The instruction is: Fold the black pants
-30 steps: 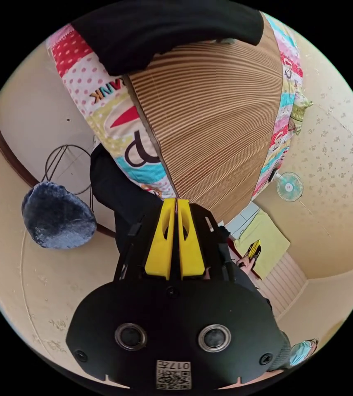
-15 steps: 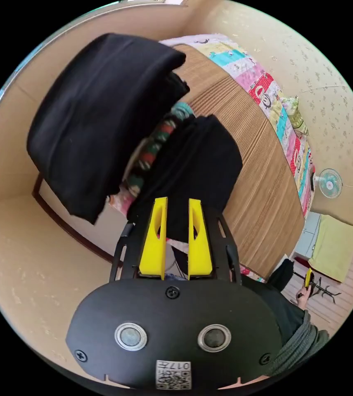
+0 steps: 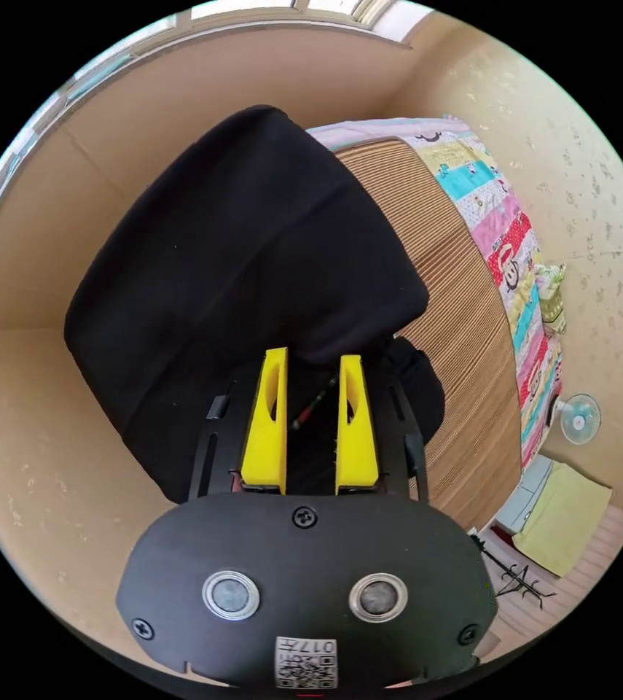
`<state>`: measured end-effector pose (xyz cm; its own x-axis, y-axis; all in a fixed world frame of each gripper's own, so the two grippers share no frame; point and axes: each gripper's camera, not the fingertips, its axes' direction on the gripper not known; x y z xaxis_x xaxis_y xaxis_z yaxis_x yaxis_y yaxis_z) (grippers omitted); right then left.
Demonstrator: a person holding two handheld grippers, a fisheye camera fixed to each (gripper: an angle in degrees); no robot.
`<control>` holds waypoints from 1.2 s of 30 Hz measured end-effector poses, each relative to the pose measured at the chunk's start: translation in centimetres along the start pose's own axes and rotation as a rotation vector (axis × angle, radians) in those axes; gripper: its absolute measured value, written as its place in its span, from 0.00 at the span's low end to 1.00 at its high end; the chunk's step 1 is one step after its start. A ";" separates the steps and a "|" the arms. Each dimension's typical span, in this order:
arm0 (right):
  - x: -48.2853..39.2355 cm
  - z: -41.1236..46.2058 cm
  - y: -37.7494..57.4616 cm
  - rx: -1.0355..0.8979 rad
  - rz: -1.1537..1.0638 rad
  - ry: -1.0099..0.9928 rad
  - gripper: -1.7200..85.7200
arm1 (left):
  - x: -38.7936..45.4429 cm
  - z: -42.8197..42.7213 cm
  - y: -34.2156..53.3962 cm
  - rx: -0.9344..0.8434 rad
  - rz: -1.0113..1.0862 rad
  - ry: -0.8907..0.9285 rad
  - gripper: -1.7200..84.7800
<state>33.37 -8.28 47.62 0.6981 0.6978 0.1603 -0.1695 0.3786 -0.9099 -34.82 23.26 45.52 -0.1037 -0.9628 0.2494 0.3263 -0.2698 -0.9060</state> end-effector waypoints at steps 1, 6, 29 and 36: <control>-0.3 0.5 -0.1 -0.014 -0.015 0.028 0.03 | -2.8 -0.4 1.1 -0.042 -0.033 0.121 0.11; -2.8 5.0 -2.1 -0.123 -0.180 0.035 0.03 | -12.7 -2.9 11.0 -0.075 -0.011 0.847 0.02; -12.0 18.2 -10.5 -0.586 -0.687 -0.467 0.12 | 0.2 -21.9 66.6 0.503 1.348 1.698 0.01; -15.6 21.1 -5.1 -0.638 -1.105 -0.141 0.31 | 8.3 -3.0 77.4 0.266 1.230 2.180 0.01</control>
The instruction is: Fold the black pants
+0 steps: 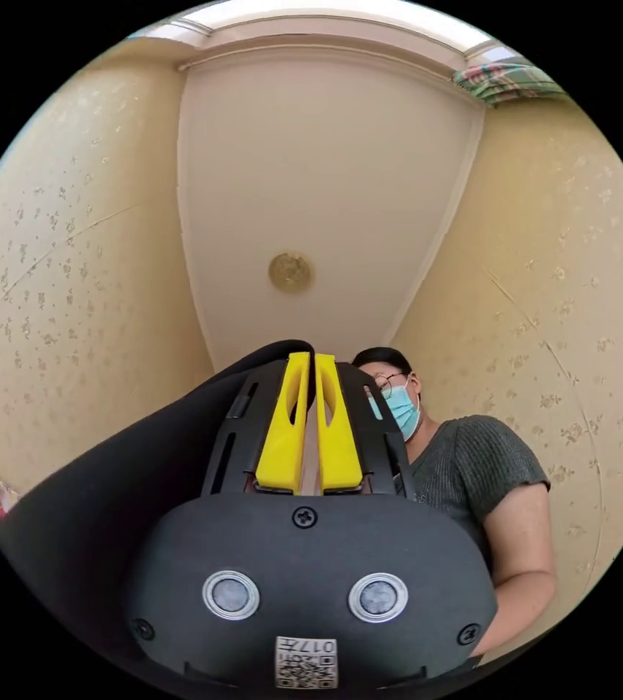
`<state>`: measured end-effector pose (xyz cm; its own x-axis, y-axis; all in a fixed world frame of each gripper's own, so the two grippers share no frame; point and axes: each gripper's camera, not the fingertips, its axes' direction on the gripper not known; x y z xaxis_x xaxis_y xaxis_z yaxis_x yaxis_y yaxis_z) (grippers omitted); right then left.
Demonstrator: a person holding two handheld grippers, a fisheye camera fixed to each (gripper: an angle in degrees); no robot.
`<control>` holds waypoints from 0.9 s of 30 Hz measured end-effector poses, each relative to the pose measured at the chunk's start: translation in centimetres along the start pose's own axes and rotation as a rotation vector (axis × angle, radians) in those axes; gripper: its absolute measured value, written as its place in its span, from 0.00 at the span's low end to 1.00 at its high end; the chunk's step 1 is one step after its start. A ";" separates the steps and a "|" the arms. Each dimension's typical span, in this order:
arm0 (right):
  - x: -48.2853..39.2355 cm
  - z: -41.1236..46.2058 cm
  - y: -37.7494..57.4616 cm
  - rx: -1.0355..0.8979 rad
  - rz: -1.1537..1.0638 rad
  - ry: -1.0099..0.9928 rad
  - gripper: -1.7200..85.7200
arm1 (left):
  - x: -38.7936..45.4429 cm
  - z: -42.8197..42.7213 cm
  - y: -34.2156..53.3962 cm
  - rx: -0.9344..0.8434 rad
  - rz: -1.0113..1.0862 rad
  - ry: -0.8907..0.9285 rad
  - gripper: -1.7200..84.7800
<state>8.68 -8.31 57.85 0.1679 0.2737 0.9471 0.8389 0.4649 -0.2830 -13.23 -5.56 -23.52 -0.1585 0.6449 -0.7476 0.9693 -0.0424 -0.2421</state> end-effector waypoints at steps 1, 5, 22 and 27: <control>-0.3 0.1 -0.2 -0.010 -0.025 0.041 0.31 | -1.0 1.5 2.8 -0.005 -0.018 0.052 0.01; -2.0 -1.2 -0.2 -0.060 -0.167 0.286 0.14 | -3.7 4.2 8.6 -0.062 -0.078 0.122 0.01; 11.6 -18.6 -0.4 0.503 -0.329 -0.995 0.03 | -24.5 -23.6 37.8 -0.652 -0.334 -1.218 0.12; 17.7 -22.0 1.2 0.796 -0.270 -1.244 0.04 | -22.6 -26.1 47.6 -0.818 -0.270 -1.016 0.15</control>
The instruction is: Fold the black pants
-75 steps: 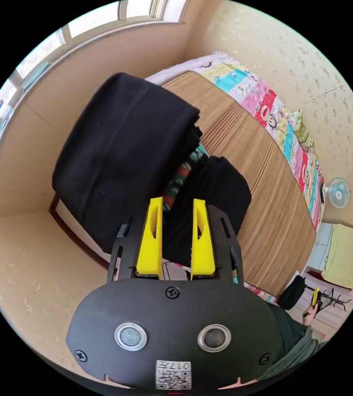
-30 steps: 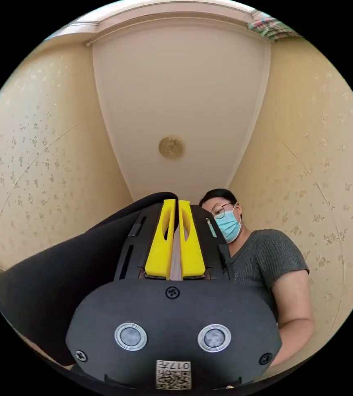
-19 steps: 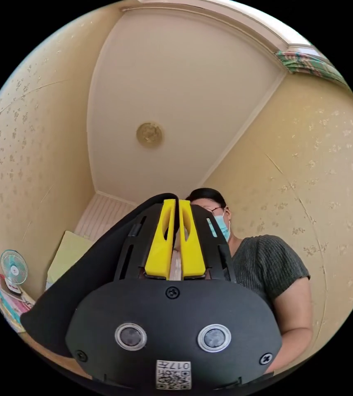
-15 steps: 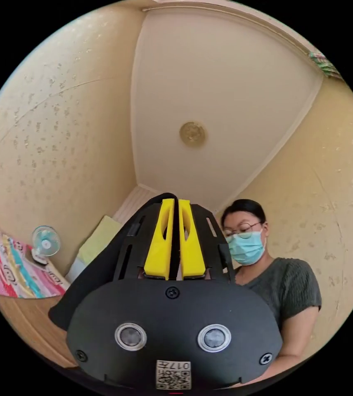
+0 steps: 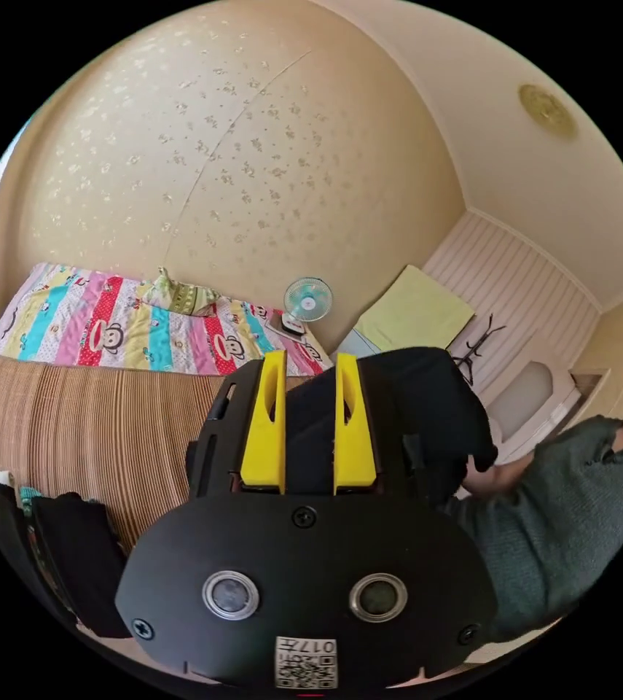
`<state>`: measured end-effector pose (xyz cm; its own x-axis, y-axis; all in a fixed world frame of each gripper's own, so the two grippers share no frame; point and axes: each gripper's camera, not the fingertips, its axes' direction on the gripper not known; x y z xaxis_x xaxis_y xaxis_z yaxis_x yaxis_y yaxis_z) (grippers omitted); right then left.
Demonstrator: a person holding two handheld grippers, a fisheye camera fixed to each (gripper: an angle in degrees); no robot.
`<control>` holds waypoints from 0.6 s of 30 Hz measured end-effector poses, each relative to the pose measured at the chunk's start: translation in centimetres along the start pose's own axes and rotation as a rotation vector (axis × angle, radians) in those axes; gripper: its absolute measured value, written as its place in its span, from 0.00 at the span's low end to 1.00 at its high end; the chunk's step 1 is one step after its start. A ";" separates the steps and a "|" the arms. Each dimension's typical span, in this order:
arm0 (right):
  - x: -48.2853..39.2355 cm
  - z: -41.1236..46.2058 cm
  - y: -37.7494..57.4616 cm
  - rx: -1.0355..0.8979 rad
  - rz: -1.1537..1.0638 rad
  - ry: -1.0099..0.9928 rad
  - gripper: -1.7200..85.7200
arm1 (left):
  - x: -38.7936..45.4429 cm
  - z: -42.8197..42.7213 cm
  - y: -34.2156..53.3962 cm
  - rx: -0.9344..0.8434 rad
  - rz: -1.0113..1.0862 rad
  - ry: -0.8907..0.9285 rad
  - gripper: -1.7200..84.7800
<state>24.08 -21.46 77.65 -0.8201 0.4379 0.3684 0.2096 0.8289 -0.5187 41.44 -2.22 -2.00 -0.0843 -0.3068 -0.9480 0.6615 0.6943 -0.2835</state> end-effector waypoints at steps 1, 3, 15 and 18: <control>-0.1 -0.3 -0.3 0.009 -0.013 -0.034 0.05 | 0.8 2.2 1.5 -0.082 0.072 0.064 0.15; -0.9 -1.4 -1.5 0.053 -0.061 -0.092 0.05 | 2.7 5.7 3.3 -0.218 0.181 0.106 0.16; 1.1 -0.4 -4.4 0.119 0.185 -0.081 0.08 | 11.0 16.5 10.2 -0.198 0.692 -0.376 0.17; 3.2 0.3 -3.6 0.139 0.295 -0.073 0.08 | 10.1 18.8 11.0 -0.291 0.734 -0.332 0.20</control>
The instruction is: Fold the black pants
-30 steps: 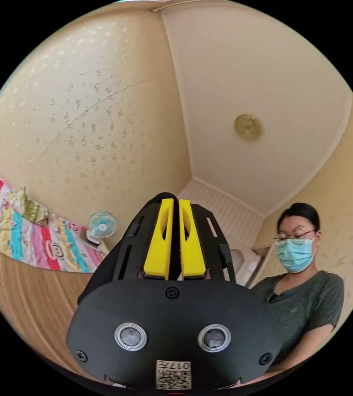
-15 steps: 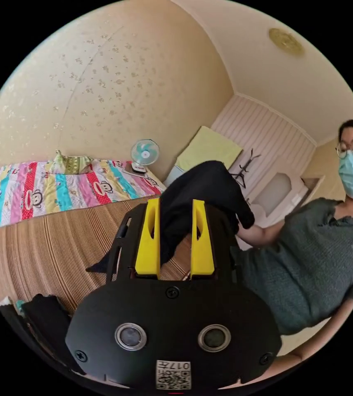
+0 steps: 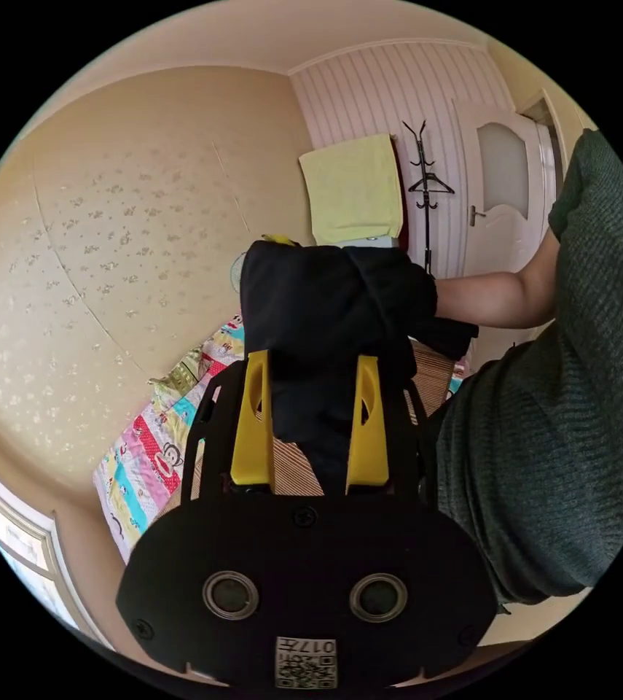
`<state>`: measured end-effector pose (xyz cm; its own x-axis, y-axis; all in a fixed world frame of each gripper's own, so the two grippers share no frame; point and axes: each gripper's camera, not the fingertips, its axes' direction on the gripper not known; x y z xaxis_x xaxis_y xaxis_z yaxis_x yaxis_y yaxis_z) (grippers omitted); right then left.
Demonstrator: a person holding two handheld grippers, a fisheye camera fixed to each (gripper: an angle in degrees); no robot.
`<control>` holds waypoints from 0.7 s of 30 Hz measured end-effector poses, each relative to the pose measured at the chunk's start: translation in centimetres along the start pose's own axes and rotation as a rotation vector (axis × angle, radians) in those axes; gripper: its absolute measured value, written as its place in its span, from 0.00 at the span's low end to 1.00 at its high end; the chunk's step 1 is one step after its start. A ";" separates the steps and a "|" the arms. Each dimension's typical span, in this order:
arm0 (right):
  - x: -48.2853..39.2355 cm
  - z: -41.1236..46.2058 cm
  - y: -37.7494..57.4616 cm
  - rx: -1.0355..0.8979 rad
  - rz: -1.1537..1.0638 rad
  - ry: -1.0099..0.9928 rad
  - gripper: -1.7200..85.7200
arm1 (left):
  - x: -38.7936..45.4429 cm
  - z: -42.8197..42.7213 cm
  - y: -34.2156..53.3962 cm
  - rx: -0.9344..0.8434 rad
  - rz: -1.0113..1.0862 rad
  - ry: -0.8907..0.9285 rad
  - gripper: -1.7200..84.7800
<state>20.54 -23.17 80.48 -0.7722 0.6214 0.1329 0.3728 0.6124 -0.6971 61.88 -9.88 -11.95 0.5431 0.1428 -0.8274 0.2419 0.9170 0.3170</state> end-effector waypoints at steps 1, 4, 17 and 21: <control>0.4 0.0 0.1 0.006 0.024 0.007 0.08 | -0.2 0.4 0.3 -0.009 0.007 0.006 0.20; 2.8 -0.2 1.1 0.074 0.144 0.042 0.08 | -1.4 0.6 0.0 -0.006 0.003 0.096 0.16; 8.4 8.2 6.2 -0.184 0.266 0.171 0.17 | -22.7 -2.4 4.2 0.976 -0.628 1.004 0.06; 6.5 9.4 11.1 -0.211 0.053 0.110 0.15 | -25.2 -10.1 0.2 0.999 -0.552 0.822 0.05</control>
<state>14.76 -16.96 66.99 -0.6926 0.6975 0.1841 0.5194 0.6593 -0.5437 40.11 -9.52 4.29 -0.3427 0.3488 -0.8723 0.9166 0.3276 -0.2292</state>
